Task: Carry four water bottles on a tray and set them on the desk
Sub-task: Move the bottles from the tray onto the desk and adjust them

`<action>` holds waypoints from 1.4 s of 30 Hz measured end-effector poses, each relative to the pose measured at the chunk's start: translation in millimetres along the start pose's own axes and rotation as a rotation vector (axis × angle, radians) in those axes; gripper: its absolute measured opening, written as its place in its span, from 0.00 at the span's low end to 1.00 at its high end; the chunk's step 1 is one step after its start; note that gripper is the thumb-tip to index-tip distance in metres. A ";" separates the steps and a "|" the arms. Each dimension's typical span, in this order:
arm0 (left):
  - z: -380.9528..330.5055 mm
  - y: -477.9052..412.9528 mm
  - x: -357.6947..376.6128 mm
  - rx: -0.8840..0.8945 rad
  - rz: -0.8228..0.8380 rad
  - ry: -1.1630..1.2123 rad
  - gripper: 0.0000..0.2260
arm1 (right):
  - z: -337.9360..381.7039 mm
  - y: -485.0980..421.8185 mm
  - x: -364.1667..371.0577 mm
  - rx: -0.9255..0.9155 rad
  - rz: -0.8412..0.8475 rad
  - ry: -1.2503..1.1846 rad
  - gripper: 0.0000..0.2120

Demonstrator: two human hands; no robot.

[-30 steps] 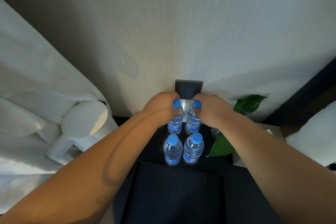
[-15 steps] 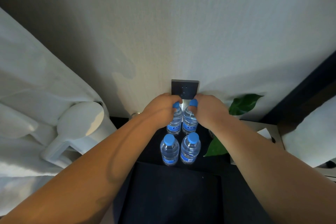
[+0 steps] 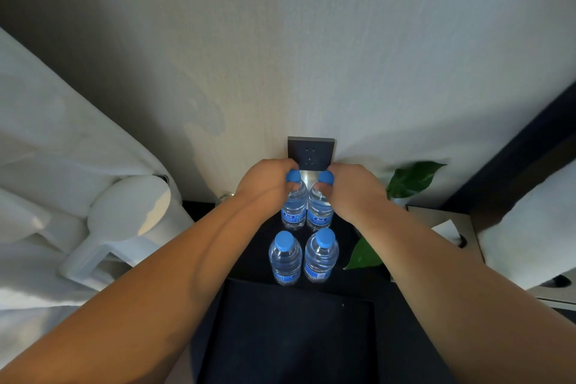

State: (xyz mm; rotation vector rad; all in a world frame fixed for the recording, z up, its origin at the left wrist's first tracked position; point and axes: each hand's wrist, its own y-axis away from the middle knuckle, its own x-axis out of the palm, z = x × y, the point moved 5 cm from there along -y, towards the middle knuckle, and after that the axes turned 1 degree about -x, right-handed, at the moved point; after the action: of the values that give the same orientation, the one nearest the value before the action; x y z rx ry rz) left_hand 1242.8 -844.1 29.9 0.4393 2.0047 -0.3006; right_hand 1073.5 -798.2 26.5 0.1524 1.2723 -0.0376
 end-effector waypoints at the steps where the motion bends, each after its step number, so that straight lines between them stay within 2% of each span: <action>1: -0.2 -0.9 0.6 0.001 0.003 -0.003 0.12 | -0.2 -0.2 -0.1 0.004 0.000 -0.005 0.14; 14: 5.5 -2.8 3.2 0.013 -0.001 -0.012 0.12 | 0.1 -1.0 1.4 -0.003 -0.033 -0.040 0.18; 26: 0.4 -4.6 2.1 -0.005 0.003 -0.049 0.13 | -0.4 -0.6 7.8 -0.137 0.008 -0.076 0.10; 35: -1.2 -3.3 0.8 -0.006 0.003 -0.084 0.09 | -0.8 -3.9 7.4 -0.150 0.034 -0.050 0.11; 42: 0.7 -5.1 4.4 -0.001 -0.012 -0.079 0.10 | -2.1 -0.7 4.2 -0.127 0.033 -0.072 0.08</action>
State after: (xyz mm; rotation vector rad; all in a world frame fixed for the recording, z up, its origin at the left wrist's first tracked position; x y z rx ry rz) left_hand 1239.3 -848.2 25.7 0.4092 1.9309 -0.3198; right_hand 1072.7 -798.4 21.9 0.0620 1.1960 0.0657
